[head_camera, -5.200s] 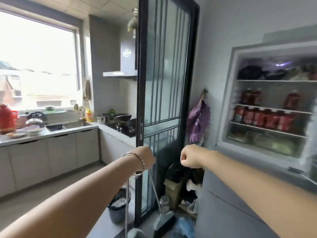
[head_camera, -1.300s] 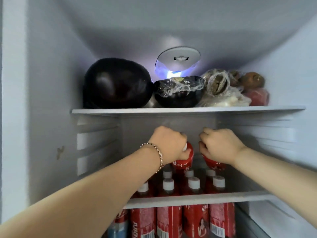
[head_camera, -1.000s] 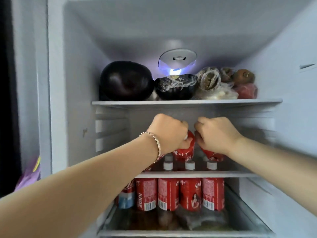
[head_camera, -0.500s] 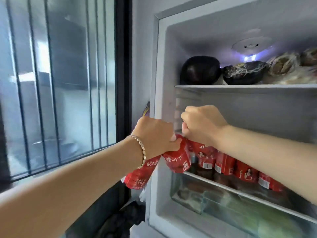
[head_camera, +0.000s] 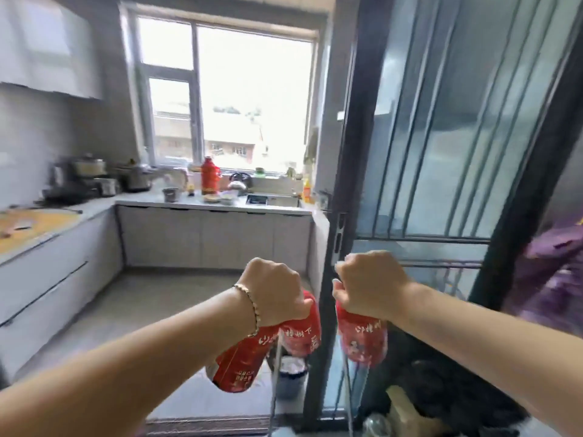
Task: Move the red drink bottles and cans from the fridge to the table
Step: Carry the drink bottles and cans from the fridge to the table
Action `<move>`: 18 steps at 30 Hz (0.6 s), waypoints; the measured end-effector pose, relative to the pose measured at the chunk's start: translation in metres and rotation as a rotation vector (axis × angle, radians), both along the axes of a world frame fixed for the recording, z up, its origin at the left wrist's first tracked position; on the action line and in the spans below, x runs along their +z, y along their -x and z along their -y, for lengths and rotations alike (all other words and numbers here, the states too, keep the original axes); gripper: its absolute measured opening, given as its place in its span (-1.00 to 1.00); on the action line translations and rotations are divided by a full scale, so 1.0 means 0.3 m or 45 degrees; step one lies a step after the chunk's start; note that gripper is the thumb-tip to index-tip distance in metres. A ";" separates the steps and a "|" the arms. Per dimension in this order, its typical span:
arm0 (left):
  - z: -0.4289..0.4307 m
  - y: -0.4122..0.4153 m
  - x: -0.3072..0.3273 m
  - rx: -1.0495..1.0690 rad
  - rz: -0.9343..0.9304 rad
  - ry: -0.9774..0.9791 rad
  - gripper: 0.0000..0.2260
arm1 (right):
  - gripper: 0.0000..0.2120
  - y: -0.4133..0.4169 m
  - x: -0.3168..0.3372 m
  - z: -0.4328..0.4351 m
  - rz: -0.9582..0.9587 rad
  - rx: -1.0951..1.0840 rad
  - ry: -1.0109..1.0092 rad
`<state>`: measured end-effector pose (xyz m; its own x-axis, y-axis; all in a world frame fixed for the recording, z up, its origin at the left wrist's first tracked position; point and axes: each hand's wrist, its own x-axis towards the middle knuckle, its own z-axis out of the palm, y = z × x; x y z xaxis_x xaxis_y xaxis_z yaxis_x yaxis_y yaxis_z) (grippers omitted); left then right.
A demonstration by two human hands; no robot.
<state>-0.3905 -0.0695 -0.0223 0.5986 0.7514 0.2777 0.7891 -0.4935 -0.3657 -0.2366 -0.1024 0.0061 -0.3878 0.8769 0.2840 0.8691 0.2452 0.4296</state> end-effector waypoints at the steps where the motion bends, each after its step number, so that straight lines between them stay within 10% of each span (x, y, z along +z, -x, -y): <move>1: 0.009 0.139 -0.024 0.091 -0.026 0.009 -0.57 | -0.68 0.133 -0.030 -0.030 0.011 0.096 0.006; 18: 0.539 1.888 -0.278 1.442 0.079 0.247 -0.58 | -0.64 2.082 -0.316 -0.010 0.118 1.249 0.290</move>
<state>-0.9570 -0.2312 -0.1059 -0.4583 0.8827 0.1041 0.8297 0.4668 -0.3060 -0.8610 -0.0995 -0.0887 -0.9786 0.1889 0.0818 0.2055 0.9182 0.3387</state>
